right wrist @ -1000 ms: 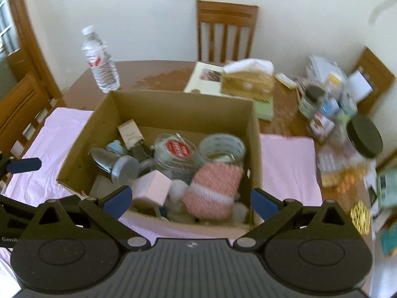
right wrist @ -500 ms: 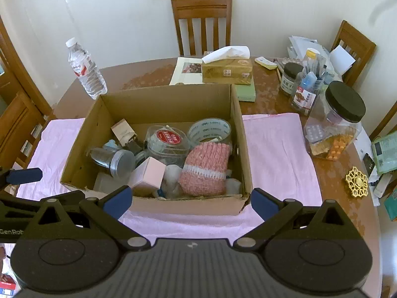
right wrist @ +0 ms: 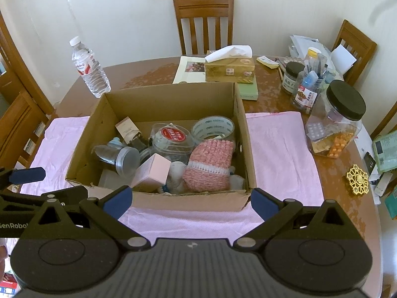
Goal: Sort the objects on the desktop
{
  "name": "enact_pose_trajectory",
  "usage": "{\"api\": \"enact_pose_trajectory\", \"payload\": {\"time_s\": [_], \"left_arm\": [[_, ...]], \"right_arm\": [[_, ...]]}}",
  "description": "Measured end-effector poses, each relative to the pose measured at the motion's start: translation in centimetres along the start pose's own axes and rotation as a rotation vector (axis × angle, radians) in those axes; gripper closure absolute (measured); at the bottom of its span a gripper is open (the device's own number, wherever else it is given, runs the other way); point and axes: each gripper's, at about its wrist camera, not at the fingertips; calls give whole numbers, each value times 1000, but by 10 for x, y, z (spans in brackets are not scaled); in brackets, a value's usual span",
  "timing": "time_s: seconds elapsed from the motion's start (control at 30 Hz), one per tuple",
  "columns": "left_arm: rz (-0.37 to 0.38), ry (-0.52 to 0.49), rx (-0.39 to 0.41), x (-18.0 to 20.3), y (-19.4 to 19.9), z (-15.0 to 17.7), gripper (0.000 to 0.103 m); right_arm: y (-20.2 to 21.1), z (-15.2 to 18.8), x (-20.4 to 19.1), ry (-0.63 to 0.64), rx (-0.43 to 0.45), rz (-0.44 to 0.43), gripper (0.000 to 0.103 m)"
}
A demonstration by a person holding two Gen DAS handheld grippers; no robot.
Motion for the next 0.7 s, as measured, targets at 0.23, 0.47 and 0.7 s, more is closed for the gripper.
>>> {"api": "enact_pose_trajectory", "payload": {"time_s": [0.23, 0.47, 0.7], "left_arm": [[1, 9, 1, -3, 1, 1, 7], [-7, 12, -2, -5, 1, 3, 7], [-6, 13, 1, -5, 2, 4, 7]], "right_arm": [[1, 0, -4, 9, -1, 0, 0], [1, 0, -6, 9, -3, 0, 0], [2, 1, -7, 10, -1, -1, 0]]}}
Point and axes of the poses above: each gripper's, at about its wrist camera, not at the fingertips, and y roughly against the way its jaws point, x to its right, z to its underside, and after that the axes turned 10 degrees about -x, right-handed
